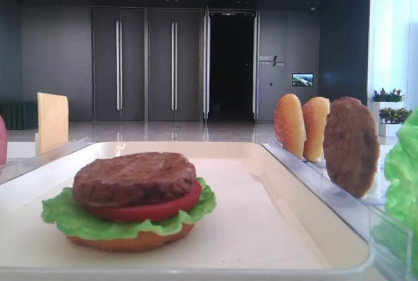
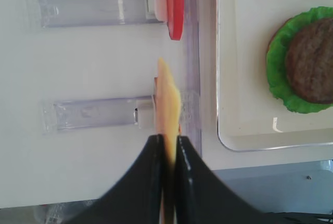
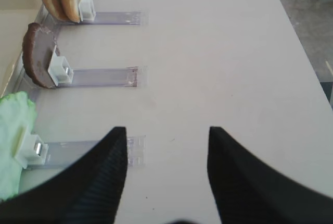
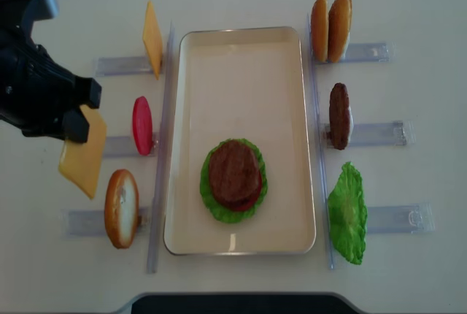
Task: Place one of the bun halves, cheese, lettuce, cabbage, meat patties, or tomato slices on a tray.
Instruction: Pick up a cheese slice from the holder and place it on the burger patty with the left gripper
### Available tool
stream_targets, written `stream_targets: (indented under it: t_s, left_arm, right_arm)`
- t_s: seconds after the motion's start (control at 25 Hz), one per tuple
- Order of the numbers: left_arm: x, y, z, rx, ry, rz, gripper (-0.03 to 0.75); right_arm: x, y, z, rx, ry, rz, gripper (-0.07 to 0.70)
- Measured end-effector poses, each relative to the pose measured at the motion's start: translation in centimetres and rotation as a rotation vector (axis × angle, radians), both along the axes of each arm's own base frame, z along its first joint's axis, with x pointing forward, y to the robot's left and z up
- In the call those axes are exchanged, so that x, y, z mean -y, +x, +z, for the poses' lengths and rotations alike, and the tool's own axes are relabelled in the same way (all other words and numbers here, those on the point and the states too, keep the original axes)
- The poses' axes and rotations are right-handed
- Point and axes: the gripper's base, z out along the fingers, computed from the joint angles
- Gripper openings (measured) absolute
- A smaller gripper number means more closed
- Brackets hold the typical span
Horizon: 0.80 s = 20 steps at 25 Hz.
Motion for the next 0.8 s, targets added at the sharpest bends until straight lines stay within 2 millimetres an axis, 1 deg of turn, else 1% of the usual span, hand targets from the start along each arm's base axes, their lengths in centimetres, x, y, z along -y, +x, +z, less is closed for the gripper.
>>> stream_targets:
  t_s: [0.36, 0.52, 0.6, 0.64, 0.8]
  left_arm:
    - [0.1, 0.4, -0.1, 0.038, -0.018, 0.023, 0.027]
    - [0.6, 0.8, -0.3, 0.038, -0.052, 0.028, 0.027]
    - [1.4, 1.1, -0.9, 0.022, -0.048, 0.0, 0.027]
    - [2.1, 1.3, -1.2, 0.02, -0.042, -0.022, 0.027]
    - [6.4, 1.5, -2.8, 0.022, -0.039, -0.106, 0.027]
  right_arm:
    - [0.0, 0.0, 0.0, 0.0, 0.0, 0.0, 0.369]
    - [0.0, 0.0, 0.0, 0.0, 0.0, 0.0, 0.369]
    - [0.0, 0.0, 0.0, 0.0, 0.0, 0.0, 0.369]
    - [0.0, 0.0, 0.0, 0.0, 0.0, 0.0, 0.369]
    - [0.0, 0.0, 0.0, 0.0, 0.0, 0.0, 0.369]
